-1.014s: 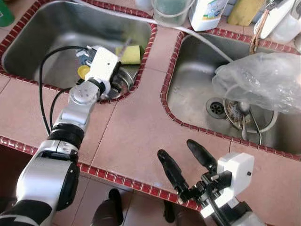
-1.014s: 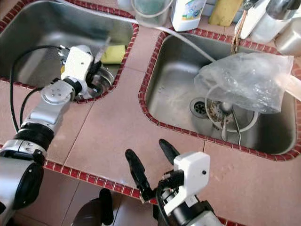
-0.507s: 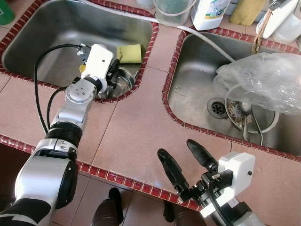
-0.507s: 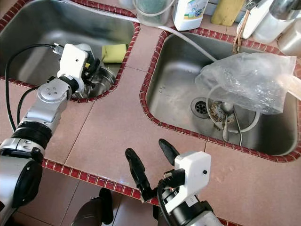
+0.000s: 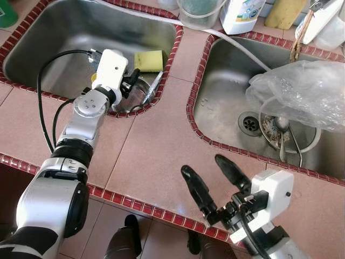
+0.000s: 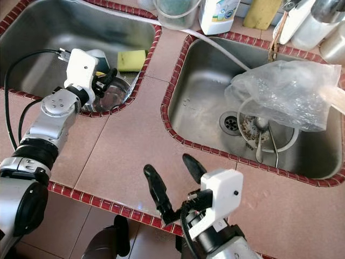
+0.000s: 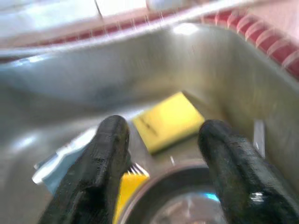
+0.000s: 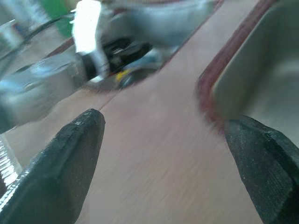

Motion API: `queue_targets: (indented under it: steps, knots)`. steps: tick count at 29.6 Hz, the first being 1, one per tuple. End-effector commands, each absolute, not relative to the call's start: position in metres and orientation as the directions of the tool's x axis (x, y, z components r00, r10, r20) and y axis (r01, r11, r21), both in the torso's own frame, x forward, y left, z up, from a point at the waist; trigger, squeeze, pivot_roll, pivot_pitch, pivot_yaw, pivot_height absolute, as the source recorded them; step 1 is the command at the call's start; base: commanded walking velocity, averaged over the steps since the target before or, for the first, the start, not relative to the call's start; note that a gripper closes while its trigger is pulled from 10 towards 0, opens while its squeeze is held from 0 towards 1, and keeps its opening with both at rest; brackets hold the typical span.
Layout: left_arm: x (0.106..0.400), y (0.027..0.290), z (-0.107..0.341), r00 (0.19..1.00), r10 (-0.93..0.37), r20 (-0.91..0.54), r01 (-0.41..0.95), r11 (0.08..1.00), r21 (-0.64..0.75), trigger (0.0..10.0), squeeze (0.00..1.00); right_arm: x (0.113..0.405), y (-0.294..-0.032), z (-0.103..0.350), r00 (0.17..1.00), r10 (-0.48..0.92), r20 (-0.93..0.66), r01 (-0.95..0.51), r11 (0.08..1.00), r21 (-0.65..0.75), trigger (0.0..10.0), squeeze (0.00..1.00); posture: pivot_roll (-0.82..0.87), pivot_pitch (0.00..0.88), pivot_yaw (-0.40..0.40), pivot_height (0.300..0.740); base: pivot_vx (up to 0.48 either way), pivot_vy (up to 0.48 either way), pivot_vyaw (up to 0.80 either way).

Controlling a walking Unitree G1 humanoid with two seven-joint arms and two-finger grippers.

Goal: Kitchen organization

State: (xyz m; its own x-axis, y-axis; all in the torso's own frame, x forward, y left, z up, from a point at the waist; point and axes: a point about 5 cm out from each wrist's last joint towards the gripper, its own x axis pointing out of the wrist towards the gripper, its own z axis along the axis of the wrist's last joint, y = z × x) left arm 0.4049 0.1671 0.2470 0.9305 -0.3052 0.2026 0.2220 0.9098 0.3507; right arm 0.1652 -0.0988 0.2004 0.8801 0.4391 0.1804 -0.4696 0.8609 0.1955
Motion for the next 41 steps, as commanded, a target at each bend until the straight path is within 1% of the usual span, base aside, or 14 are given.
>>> queue_targets:
  steps: [1, 6, 8, 12, 13, 18, 19, 20, 25, 28, 32, 38, 40, 41]
  knots:
    - [0.401, 0.172, 0.248, 0.928, -0.301, 0.221, 0.219, 0.919, 0.329, 10.0, 1.0, 0.168, -0.105, 0.198, 0.904, 0.388, 0.178, -0.419, 0.887, 0.194, 10.0, 0.0, -0.23, 0.375, 0.006, 0.74, 0.0, 0.0, 0.0]
    - [0.382, 0.168, 0.245, 0.917, -0.313, 0.247, 0.249, 0.934, 0.258, 10.0, 1.0, 0.187, -0.116, 0.203, 0.933, 0.269, 0.239, -0.313, 0.935, 0.167, 10.0, 0.0, -0.2, 0.354, 0.027, 0.74, 0.0, 0.0, 0.0]
    - [0.371, 0.164, 0.242, 0.912, -0.326, 0.25, 0.265, 0.932, 0.248, 10.0, 1.0, 0.192, -0.118, 0.203, 0.936, 0.247, 0.251, -0.292, 0.943, 0.161, 10.0, 0.0, -0.18, 0.331, 0.04, 0.74, 0.0, 0.0, 0.0]
    - [0.339, 0.156, 0.235, 0.906, -0.313, 0.284, 0.28, 0.948, 0.151, 10.0, 1.0, 0.207, -0.12, 0.199, 0.937, 0.213, 0.276, -0.257, 0.957, 0.133, 10.0, 0.0, -0.16, 0.298, 0.05, 0.74, 0.0, 0.0, 0.0]
    - [0.339, 0.156, 0.235, 0.906, -0.313, 0.284, 0.28, 0.948, 0.151, 10.0, 1.0, 0.207, -0.12, 0.199, 0.937, 0.213, 0.276, -0.257, 0.957, 0.133, 10.0, 0.0, -0.16, 0.298, 0.05, 0.74, 0.0, 0.0, 0.0]
    - [0.313, 0.142, 0.227, 0.917, -0.269, 0.294, 0.268, 0.962, 0.043, 10.0, 1.0, 0.227, -0.125, 0.199, 0.939, 0.172, 0.298, -0.209, 0.973, 0.098, 10.0, 0.0, -0.14, 0.245, 0.047, 0.74, 0.0, 0.0, 0.0]
    - [0.308, 0.141, 0.224, 0.925, -0.249, 0.288, 0.251, 0.968, 0.031, 10.0, 0.29, 0.231, -0.127, 0.198, 0.938, 0.167, 0.302, -0.2, 0.977, 0.079, 10.0, 0.0, -0.14, 0.231, 0.043, 0.74, 0.0, 0.0, 0.0]
    - [0.307, 0.14, 0.223, 0.927, -0.239, 0.287, 0.241, 0.97, 0.028, 10.0, 0.0, 0.233, -0.128, 0.198, 0.939, 0.165, 0.303, -0.192, 0.979, 0.063, 10.0, 0.0, -0.14, 0.226, 0.042, 0.74, 0.0, 0.0, 0.0]
    - [0.302, 0.141, 0.206, 0.952, -0.189, 0.243, 0.188, 0.982, 0.028, 10.0, 0.0, 0.248, -0.13, 0.194, 0.941, 0.152, 0.303, -0.162, 0.987, 0.007, 10.0, 0.0, -0.13, 0.182, 0.035, 0.74, 0.0, 0.0, 0.0]
    - [0.299, 0.143, 0.203, 0.953, -0.158, 0.258, 0.158, 0.987, 0.022, 10.0, 0.0, 0.254, -0.132, 0.191, 0.942, 0.143, 0.303, -0.148, 0.989, -0.006, 10.0, 0.0, -0.13, 0.171, 0.033, 0.74, 0.0, 0.0, 0.0]
    - [0.296, 0.146, 0.188, 0.972, -0.119, 0.202, 0.115, 0.993, 0.033, 10.0, 0.0, 0.263, -0.137, 0.18, 0.949, 0.132, 0.286, -0.127, 0.991, -0.036, 10.0, 0.0, -0.12, 0.146, 0.025, 0.74, 0.0, 0.0, 0.0]
    - [0.299, 0.146, 0.179, 0.977, -0.103, 0.184, 0.1, 0.995, 0.026, 10.0, 0.0, 0.271, -0.138, 0.172, 0.953, 0.139, 0.268, -0.125, 0.99, -0.067, 10.0, 0.0, -0.12, 0.117, 0.019, 0.74, 0.0, 0.0, 0.0]
    - [0.301, 0.149, 0.172, 0.985, -0.082, 0.151, 0.083, 0.997, -0.001, 10.0, 0.0, 0.274, -0.139, 0.168, 0.954, 0.128, 0.272, -0.106, 0.99, -0.094, 10.0, 0.0, -0.12, 0.099, 0.02, 0.74, 0.0, 0.0, 0.0]
    - [0.303, 0.15, 0.169, 0.986, -0.085, 0.142, 0.093, 0.995, -0.047, 10.0, 0.0, 0.277, -0.137, 0.164, 0.952, 0.156, 0.265, -0.137, 0.987, -0.087, 10.0, 0.0, -0.12, 0.09, 0.019, 0.74, 0.0, 0.0, 0.0]
